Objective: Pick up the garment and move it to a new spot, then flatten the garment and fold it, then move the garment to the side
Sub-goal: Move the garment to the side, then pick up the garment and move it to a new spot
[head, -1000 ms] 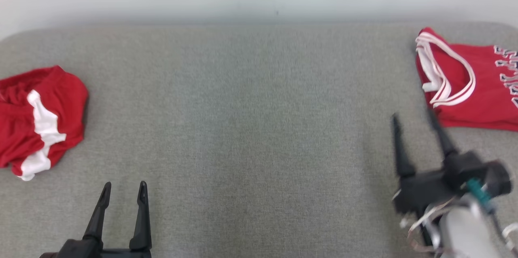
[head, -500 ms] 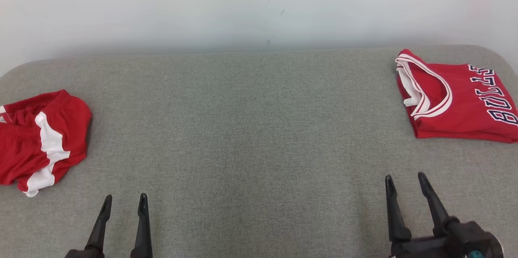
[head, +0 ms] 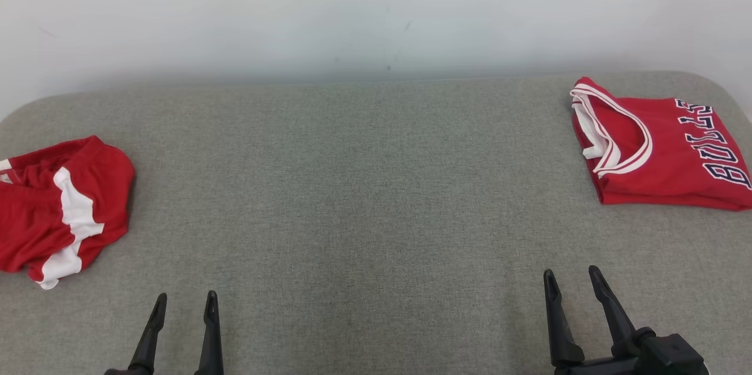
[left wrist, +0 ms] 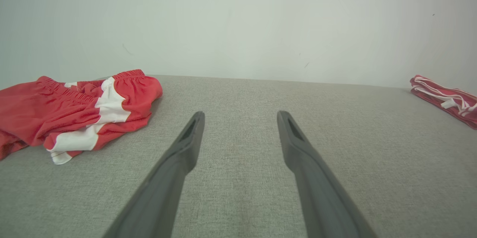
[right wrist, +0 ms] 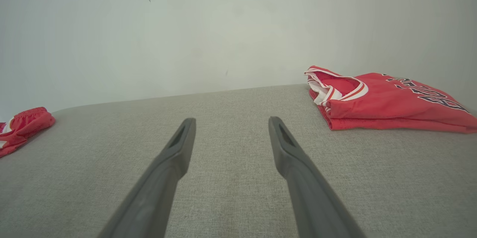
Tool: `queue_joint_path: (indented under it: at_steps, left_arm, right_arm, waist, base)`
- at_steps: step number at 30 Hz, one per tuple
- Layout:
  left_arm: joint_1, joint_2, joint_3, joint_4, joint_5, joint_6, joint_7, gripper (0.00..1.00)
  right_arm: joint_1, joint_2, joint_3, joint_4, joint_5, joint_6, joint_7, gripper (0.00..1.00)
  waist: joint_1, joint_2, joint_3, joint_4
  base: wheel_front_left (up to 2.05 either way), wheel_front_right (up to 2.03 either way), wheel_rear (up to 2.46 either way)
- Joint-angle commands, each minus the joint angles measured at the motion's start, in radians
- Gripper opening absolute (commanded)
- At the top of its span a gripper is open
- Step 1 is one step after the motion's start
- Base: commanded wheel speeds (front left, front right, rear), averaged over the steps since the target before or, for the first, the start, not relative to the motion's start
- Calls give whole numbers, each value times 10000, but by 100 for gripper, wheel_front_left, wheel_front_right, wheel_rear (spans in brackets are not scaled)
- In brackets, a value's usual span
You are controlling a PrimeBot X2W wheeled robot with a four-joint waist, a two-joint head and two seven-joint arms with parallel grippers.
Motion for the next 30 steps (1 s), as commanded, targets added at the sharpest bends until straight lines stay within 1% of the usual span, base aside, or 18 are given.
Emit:
queue_joint_path:
  at_steps: [1, 13, 17, 20, 21, 30]
  left_arm:
    - [73, -18, 19, 28, 56, 8, -33, 100]
    - [73, -20, 115, 32, -26, 8, -33, 100]
    - [117, -21, 250, 119, 50, 14, -33, 100]
    - [125, -20, 313, 173, 27, 53, -33, 100]
    - [125, -20, 313, 173, 27, 53, -33, 100]
    - [125, -20, 494, 321, -163, 167, -33, 100]
  right_arm:
    - [-15, 16, 9, 33, 79, -31, -40, 100]
    - [77, 17, -69, 181, 46, -31, -41, 100]
    - [31, 17, 17, 241, 48, -31, -41, 100]
    - [41, 16, 6, 267, 106, -31, -41, 100]
    - [41, 16, 6, 267, 106, -31, -41, 100]
    - [165, 18, 17, 495, -13, -31, -41, 100]
  waist:
    - [0, 0, -29, 50]
    - [0, 0, -13, 226]
    - [0, 0, 16, 418]
    - [0, 0, 39, 725]
    - [0, 0, 39, 725]
    - [0, 0, -6, 2069]
  base:
    - [0, 0, 0]
    - [0, 0, 0]
    - [0, 0, 0]
    - [0, 0, 0]
    - [0, 0, 0]
    - [0, 0, 0]
